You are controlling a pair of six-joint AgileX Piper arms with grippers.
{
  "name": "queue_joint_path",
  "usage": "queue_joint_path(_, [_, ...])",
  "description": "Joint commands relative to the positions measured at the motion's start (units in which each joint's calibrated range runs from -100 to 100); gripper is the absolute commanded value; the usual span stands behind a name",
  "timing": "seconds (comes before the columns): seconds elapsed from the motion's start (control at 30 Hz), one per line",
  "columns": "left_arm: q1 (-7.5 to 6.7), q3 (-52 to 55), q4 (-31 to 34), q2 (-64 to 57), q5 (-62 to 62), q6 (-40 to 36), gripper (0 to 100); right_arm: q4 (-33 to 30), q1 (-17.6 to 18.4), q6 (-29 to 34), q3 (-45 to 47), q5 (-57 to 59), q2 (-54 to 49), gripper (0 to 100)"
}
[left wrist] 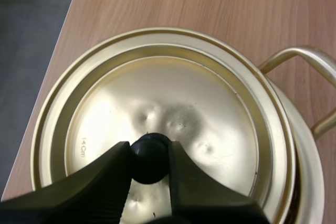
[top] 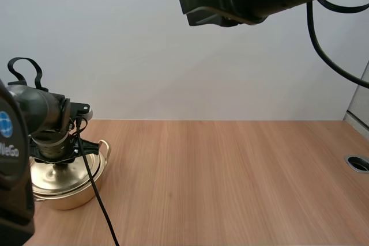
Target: Open the pot, put the car inside, and close it
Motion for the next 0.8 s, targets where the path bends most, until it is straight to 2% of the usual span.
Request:
queue_joint_path(0.0, [0.03,-0.04,-0.03,-0.21,-0.94,-0.03,0,-0.04,0.01,-0.04,0.06,0.06,0.02,0])
queue_joint_path(0.37, [0.03,-0.04,-0.48,-3.86,-1.16,-0.03,0,-0.04,0.01,-0.04,0.06,0.06,0.02,0])
queue_joint_path(0.47, [0.03,-0.16,-3.24,-4.93,1.65,0.34,0,-0.04,0.01,-0.04,0.06,0.06,0.02,0])
queue_joint_path(0.63, [0.03,-1.04,-11.63,-4.93,7.97,5.71,0,-0.04,0.01,-0.04,0.06,0.06,0.02,0])
queue_joint_path(0.77, [0.03,-1.88,-11.89,-4.93,9.56,5.69,0,-0.04,0.01,-0.04,0.06,0.06,0.02,0])
